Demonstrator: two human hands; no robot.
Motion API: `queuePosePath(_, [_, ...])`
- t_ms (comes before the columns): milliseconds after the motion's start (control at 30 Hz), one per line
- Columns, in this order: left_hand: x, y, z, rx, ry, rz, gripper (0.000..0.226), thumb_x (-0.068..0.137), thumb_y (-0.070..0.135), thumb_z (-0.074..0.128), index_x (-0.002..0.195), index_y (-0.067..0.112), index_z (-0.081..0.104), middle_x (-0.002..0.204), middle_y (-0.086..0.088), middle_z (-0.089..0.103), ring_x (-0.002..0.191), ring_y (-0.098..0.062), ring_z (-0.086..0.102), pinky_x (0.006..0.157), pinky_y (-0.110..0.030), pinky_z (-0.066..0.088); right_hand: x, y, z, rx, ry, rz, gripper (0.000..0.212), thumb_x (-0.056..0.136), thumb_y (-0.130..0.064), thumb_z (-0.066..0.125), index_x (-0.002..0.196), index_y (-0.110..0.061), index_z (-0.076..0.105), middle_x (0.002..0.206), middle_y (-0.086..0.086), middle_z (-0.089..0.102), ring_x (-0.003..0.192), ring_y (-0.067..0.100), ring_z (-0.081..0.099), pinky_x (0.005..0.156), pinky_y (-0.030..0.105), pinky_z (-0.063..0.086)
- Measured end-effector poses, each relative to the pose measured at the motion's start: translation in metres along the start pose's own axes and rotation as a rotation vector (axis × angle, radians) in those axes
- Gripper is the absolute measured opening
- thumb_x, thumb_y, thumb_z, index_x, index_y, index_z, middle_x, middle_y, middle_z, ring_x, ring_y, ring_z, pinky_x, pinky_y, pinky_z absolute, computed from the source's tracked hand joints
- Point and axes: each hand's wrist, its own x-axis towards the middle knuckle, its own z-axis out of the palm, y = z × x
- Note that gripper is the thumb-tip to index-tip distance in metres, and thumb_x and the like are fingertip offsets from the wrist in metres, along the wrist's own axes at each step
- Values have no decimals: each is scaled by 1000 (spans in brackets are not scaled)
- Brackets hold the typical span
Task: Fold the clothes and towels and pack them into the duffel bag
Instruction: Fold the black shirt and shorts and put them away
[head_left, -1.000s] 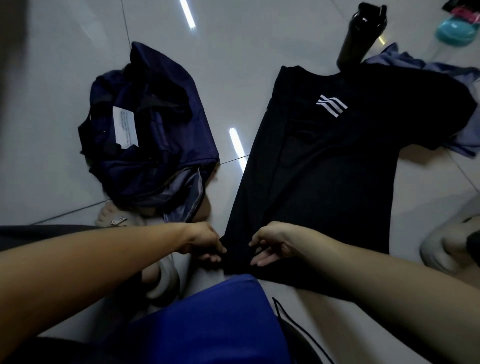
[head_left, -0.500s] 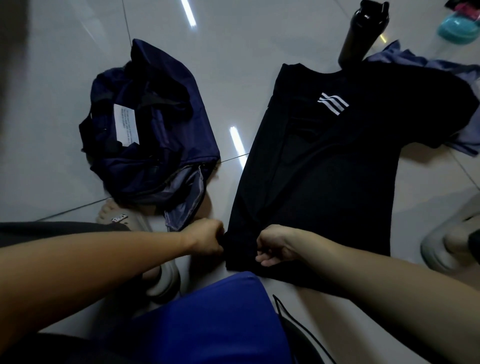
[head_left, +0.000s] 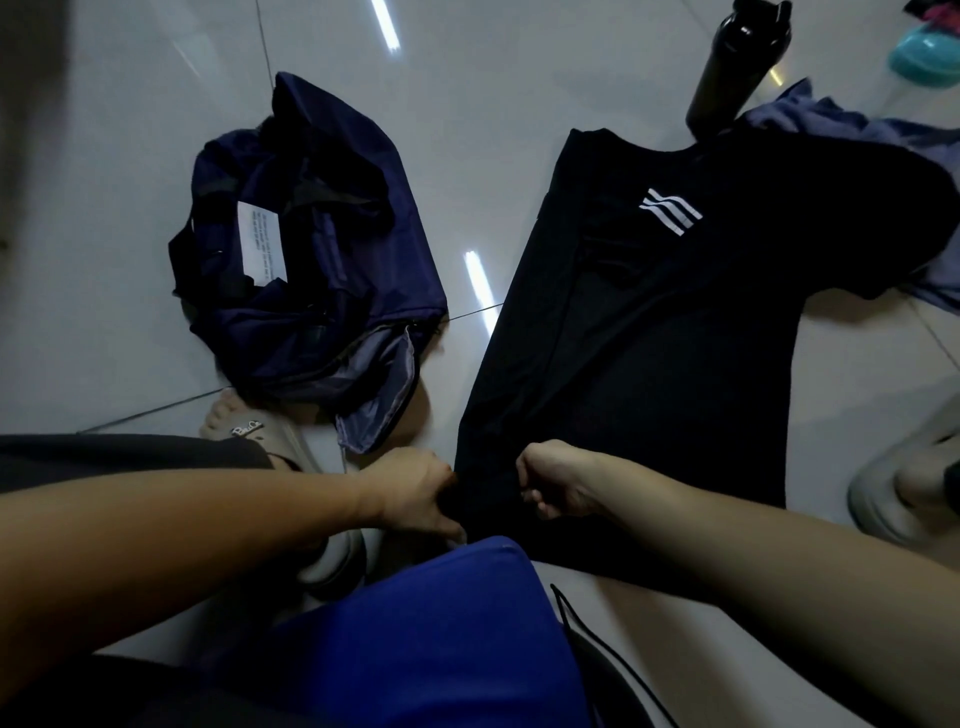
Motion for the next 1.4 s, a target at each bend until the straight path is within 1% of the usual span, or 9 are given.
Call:
queuePosePath(100, [3,5,0,65,139,8,57,74,80,61,88,26,55,82,3,66,66,-14,55,60,-31,47,1,1,1,14,-9,13,22,77,3,39,62,-15,40,54,3,41,44,13,37,41,21,34])
queuePosePath(200, [7,10,4,135,191,83,34,87,55,59,97,23,57,94,-2,68,78,-22,63,64,-31,43,4,3,1,17,-23,24,20,77,2,41,65,-14,43,58,4,43,44,12,39,40,22,37])
queuePosePath(333, [8,0,3,301,78,322,23,94,36,54,102,17,63,97,-6,68,84,-29,66,69,-36,46,6,6,-2,-202,-63,34,14,86,-1,45,84,-5,58,75,10,64,45,11,46,45,23,43])
queuePosePath(467, [6,-6,-14,476,-68,453,29,91,41,51,95,15,63,89,-8,67,79,-32,66,70,-39,52,1,-12,-11,-545,-21,7,19,97,-7,48,105,3,62,87,18,77,44,10,52,47,24,49])
queuePosePath(600, [21,-7,-32,339,139,331,30,91,38,50,111,17,59,100,-7,65,88,-30,66,72,-39,54,5,-47,-32,-465,186,-201,13,91,-13,57,90,-1,59,77,20,75,37,14,52,42,23,46])
queuePosePath(733, [49,-3,-47,206,348,175,39,91,38,59,122,14,53,111,-8,57,98,-29,61,73,-39,47,20,-64,-42,-391,467,-341,36,89,-38,73,86,-3,67,69,11,74,47,19,65,42,27,51])
queuePosePath(933, [81,4,-72,131,64,54,31,90,34,59,114,15,60,112,-10,64,101,-32,64,81,-38,52,31,-70,-51,-448,473,-231,16,87,-17,61,96,-5,69,74,8,74,53,19,69,48,27,55])
queuePosePath(1133, [125,-12,-130,18,211,-21,18,88,34,57,101,21,58,105,-4,68,94,-27,65,78,-35,53,36,-109,-107,-411,711,-372,12,84,-23,64,91,-14,66,88,4,69,76,24,68,72,39,62])
queuePosePath(1400, [217,-33,-215,-53,431,-69,31,90,32,58,118,17,56,114,-5,59,103,-28,62,77,-33,45,47,-178,-203,-471,936,-597,40,94,-22,57,134,-18,55,137,4,51,115,25,57,85,36,49])
